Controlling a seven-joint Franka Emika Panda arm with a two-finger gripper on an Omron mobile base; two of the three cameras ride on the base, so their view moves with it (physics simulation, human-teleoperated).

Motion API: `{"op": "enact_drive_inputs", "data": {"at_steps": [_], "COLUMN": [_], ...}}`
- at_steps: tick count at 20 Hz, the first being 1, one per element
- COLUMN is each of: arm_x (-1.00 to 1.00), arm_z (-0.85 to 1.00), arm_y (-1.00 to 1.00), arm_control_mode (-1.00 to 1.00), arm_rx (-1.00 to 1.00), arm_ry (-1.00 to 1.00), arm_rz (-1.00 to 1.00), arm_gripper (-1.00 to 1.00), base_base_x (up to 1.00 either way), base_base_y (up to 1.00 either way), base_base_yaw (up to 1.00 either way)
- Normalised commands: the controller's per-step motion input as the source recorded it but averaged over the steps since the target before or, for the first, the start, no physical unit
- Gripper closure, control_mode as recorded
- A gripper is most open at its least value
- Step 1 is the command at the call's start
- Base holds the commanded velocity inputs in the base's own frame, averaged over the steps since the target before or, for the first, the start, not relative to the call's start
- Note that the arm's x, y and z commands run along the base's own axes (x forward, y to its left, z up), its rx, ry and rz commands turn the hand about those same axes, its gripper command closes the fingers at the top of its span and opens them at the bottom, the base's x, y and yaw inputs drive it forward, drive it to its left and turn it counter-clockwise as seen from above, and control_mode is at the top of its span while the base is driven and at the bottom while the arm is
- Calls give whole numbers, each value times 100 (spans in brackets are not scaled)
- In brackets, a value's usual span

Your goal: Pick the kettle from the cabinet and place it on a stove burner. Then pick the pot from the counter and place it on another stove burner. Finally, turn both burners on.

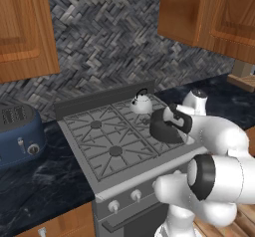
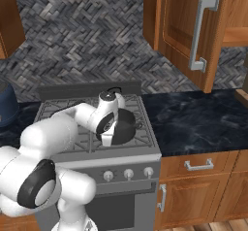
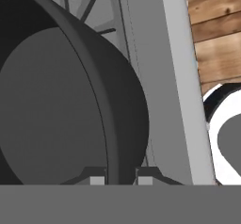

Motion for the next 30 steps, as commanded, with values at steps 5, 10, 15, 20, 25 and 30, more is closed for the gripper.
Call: {"op": "enact_drive_inputs", "data": {"at_steps": [5, 10, 15, 20, 25, 30], "arm_x": [23, 26, 18, 0, -1, -2], "arm_z": [-30, -28, -17, 0, 0, 7], "arm_y": [0, 0, 0, 0, -1, -1], "arm_control_mode": [-100, -100, -100, -100, -100, -100], "arm_rx": [0, 0, 0, 0, 0, 0], "arm_ry": [0, 0, 0, -2, -9, -12], "arm_rz": [0, 0, 0, 0, 0, 0], "arm_gripper": [100, 100, 100, -100, -100, -100], "base_base_x": [0, 0, 0, 0, 0, 0], "base_base_y": [0, 0, 0, 0, 0, 0], "base_base_yaw": [0, 0, 0, 0, 0, 0]}}
